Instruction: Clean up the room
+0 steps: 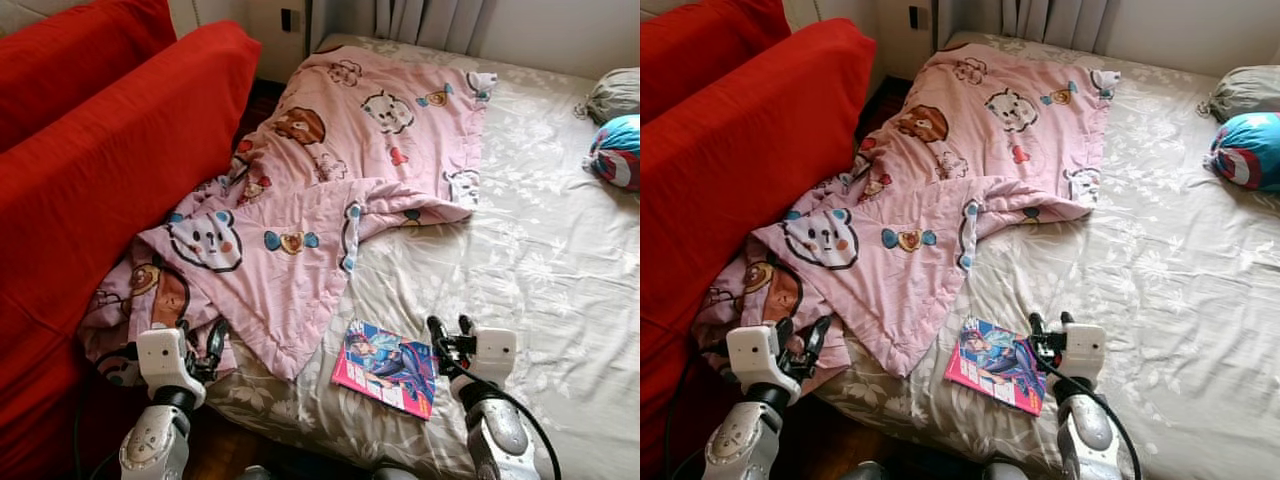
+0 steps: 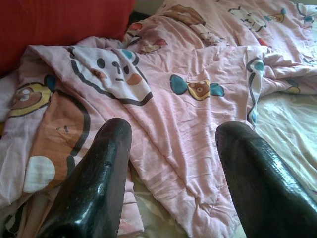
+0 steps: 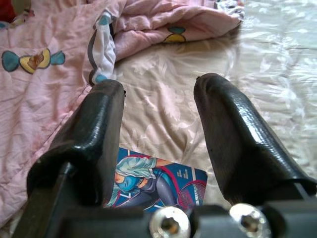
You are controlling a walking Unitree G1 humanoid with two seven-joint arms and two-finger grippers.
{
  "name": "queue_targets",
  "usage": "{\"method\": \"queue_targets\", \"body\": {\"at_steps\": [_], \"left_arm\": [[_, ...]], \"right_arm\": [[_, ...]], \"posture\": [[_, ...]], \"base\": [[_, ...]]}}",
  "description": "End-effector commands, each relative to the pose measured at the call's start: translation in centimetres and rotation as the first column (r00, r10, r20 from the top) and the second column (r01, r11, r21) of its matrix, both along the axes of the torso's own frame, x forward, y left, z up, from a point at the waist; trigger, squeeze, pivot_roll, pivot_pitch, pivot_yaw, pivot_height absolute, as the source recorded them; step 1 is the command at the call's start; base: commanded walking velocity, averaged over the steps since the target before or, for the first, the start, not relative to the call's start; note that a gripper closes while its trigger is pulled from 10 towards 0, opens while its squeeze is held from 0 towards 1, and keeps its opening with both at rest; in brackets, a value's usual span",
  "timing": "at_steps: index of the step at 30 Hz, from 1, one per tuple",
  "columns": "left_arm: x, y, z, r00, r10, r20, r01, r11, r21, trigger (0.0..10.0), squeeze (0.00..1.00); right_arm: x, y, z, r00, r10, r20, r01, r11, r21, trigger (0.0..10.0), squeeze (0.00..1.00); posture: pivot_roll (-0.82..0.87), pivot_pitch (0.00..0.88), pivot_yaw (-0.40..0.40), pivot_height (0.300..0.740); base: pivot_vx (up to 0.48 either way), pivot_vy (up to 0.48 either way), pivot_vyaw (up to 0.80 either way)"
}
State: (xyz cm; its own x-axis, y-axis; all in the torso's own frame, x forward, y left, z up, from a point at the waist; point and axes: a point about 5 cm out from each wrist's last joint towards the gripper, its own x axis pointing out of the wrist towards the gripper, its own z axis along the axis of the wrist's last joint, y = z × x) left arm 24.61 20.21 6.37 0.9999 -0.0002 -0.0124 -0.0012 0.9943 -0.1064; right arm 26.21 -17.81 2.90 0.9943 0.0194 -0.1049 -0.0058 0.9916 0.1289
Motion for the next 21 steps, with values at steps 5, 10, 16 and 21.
{"method": "queue_targets", "body": {"at_steps": [5, 10, 16, 21], "left_arm": [[-0.4, 0.08, -0.34, 0.999, -0.006, -0.035, 0.006, 1.0, -0.004, 10.0, 0.0], [-0.42, 0.15, -0.37, 0.999, -0.006, -0.041, 0.006, 1.0, -0.002, 10.0, 0.0], [-0.49, 0.27, -0.36, 0.999, -0.005, -0.045, 0.005, 1.0, 0.001, 10.0, 0.0], [-0.31, 0.15, -0.33, 0.999, -0.003, -0.045, 0.003, 1.0, 0.0, 10.0, 0.0]], "right_arm": [[-0.73, 0.23, -0.39, 0.999, -0.005, -0.032, 0.005, 1.0, 0.002, 10.0, 0.0], [-0.91, 0.33, -0.39, 0.999, -0.005, -0.036, 0.005, 1.0, 0.008, 10.0, 0.0], [-1.01, 0.51, -0.64, 0.999, -0.001, -0.044, 0.002, 0.999, 0.033, 10.0, 0.0], [-1.02, 0.22, -0.47, 0.999, -0.007, -0.036, 0.008, 1.0, 0.018, 10.0, 0.0]], "posture": [[0.04, 0.174, -0.029, 0.706], [0.05, 0.171, -0.026, 0.706], [0.05, 0.173, -0.025, 0.691], [0.04, 0.184, -0.025, 0.671]], "base": [[0.0, 0.0, 0.0], [0.0, 0.0, 0.0], [0.0, 0.0, 0.0], [0.0, 0.0, 0.0]]}}
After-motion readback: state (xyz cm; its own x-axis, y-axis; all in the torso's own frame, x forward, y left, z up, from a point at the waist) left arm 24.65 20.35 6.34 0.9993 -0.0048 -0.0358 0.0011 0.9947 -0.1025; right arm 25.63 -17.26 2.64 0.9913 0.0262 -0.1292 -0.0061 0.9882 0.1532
